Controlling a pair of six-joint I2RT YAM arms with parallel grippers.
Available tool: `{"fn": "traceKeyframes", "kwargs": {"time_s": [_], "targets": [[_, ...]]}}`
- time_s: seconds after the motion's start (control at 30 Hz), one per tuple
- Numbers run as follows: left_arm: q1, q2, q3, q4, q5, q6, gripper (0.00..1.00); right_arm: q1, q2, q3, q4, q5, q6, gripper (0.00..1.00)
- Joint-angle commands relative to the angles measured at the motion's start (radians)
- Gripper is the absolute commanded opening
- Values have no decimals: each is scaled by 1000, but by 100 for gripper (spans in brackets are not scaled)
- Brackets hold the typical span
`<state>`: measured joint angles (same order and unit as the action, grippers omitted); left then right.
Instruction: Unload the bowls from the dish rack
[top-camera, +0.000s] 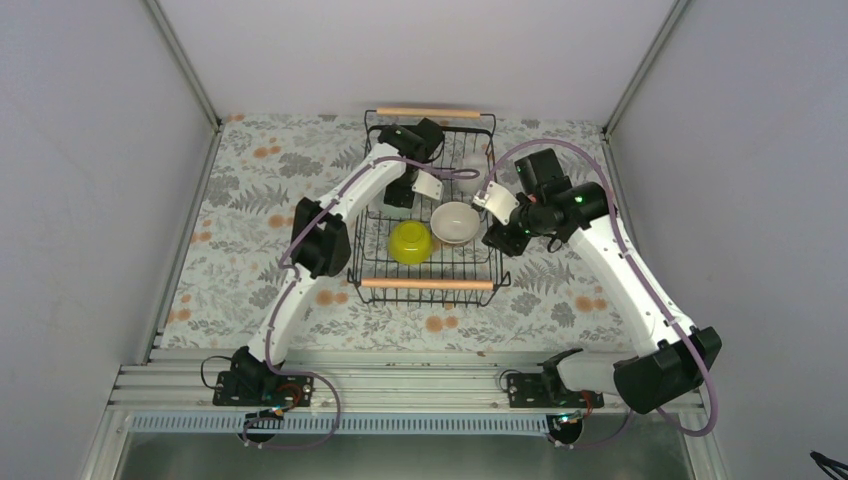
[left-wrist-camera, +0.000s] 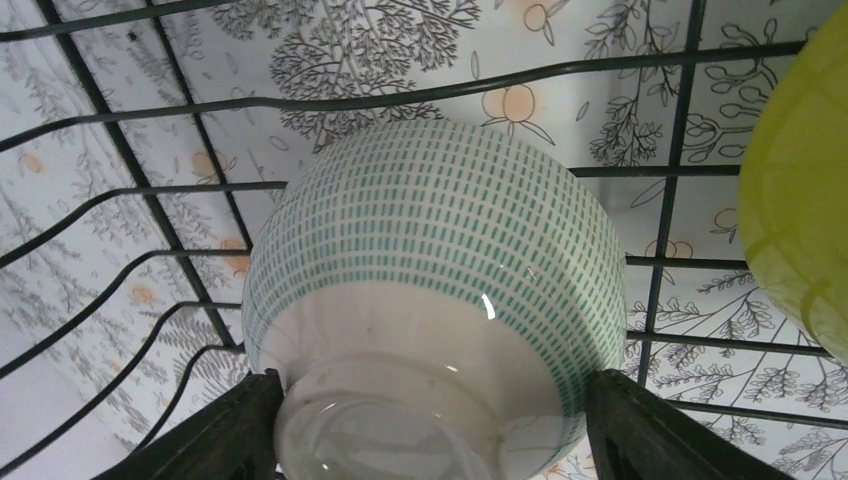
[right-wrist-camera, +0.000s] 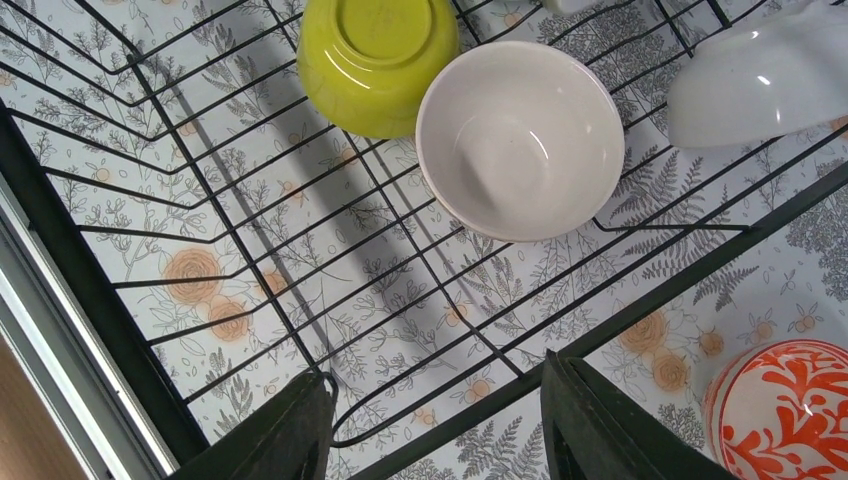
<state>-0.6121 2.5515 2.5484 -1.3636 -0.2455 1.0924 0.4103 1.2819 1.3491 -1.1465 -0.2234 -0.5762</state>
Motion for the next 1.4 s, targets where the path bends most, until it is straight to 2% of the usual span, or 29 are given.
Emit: {"fn": "traceKeyframes", "kwargs": {"time_s": [0.0, 0.1, 0.83, 1.27, 1.37], "targets": [[12, 19, -37, 7, -12, 8, 69, -8, -19, 11, 4, -17, -17, 52], [8, 14, -25, 7, -12, 7, 63, -10, -18, 10, 4, -18, -16, 52], [9, 24, -14, 8, -60, -9, 41, -21, -32, -1, 6, -23, -21, 50], [-3, -15, 78, 10, -129, -27, 39, -27, -33, -17, 57, -46, -5, 49], [-4, -40, 67, 31, -142, -34, 38, -31, -45, -17, 75, -81, 0, 51]]}}
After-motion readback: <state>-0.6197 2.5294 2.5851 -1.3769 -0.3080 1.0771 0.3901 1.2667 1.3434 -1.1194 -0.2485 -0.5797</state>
